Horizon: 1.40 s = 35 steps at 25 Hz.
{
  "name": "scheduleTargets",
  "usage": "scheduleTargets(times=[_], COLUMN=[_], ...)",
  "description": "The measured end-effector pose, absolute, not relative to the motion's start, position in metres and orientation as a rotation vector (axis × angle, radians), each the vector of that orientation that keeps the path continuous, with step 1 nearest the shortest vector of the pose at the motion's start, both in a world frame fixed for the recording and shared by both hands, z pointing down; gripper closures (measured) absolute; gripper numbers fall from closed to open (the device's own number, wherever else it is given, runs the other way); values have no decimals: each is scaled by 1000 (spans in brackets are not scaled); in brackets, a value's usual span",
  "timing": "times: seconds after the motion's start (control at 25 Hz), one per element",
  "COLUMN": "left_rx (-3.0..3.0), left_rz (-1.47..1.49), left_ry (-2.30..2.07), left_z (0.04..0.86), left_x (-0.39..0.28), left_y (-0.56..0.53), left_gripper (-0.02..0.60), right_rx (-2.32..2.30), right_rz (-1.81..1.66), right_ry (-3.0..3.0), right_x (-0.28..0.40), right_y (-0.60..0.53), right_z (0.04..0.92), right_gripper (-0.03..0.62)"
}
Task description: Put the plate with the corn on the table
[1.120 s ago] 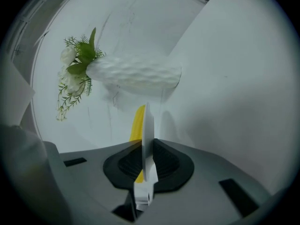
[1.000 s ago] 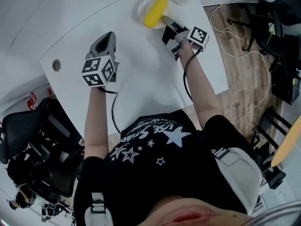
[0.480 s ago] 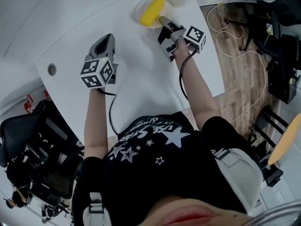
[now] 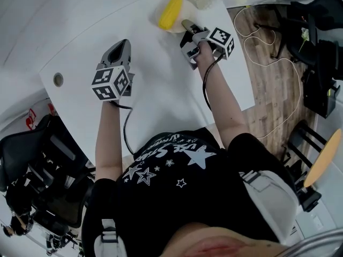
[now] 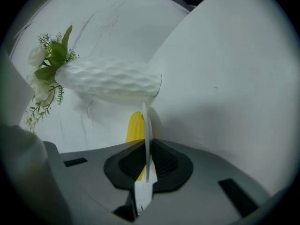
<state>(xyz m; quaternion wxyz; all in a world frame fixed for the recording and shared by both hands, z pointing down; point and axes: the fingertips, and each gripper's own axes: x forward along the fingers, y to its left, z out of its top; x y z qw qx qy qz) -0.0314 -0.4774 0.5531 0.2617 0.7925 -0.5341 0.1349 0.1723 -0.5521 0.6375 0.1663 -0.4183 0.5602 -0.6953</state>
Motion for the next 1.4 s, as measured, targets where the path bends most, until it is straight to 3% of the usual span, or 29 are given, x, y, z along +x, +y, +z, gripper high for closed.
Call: scheduleTargets(times=[0.44,0.64,0.96,1.4], left_rx=[2154,2161,2165,2157], left_rz=[341,324,310,290], left_ry=[-1429,-1421,-1428,-1448], left_z=[547,546,538,529], left_x=[-28,-23,-27,-35], left_y=[-471,-470,-463,-450], left_gripper=[575,575,574,574], right_rx=[-1385,-1456,-1599,-1775], right_rz=[-2035,-2027,-1979,-1907], right_ry=[1659,1723,1861,1976], right_x=[170,167,165,174], right_y=[-551,-551,-553,-544], right_z=[638,634,625,623], right_gripper=[568,449,375,349])
